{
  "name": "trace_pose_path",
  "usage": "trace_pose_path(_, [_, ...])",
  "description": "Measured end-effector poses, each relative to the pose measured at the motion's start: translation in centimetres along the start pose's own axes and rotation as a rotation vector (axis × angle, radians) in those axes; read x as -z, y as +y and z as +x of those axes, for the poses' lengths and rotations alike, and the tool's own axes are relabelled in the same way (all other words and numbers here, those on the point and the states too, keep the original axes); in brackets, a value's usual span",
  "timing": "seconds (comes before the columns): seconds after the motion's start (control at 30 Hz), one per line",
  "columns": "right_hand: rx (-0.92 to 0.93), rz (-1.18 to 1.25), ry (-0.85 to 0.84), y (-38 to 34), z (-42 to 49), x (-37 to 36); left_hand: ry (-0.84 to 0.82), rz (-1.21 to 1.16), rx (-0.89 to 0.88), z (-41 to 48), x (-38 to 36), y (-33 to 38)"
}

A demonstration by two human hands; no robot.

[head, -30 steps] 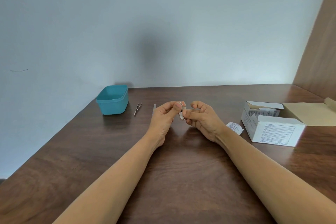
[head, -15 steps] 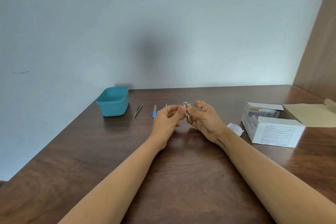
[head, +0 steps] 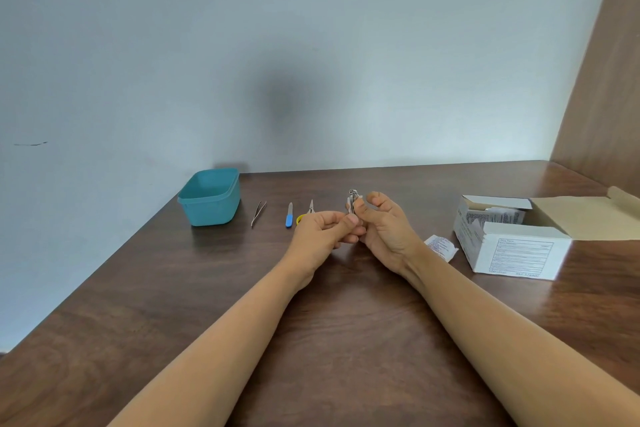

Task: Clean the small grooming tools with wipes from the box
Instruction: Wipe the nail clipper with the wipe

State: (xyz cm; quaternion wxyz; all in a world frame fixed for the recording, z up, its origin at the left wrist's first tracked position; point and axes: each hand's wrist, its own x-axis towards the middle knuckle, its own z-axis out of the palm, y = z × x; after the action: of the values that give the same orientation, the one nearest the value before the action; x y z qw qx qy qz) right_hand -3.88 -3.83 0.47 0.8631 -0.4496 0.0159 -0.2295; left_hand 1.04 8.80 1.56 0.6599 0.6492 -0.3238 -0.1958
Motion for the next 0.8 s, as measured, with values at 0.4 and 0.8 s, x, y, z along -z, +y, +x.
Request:
trace_pose_path(0.4, [-0.029, 0.053, 0.069, -0.45, 0.00, 0.15, 0.025, 0.021, -0.061, -0.58, -0.52, 0.44])
trace_pose_path(0.8, [-0.031, 0.042, 0.095, -0.64, 0.21, 0.37, -0.030, 0.116, -0.059, -0.20, -0.11, -0.19])
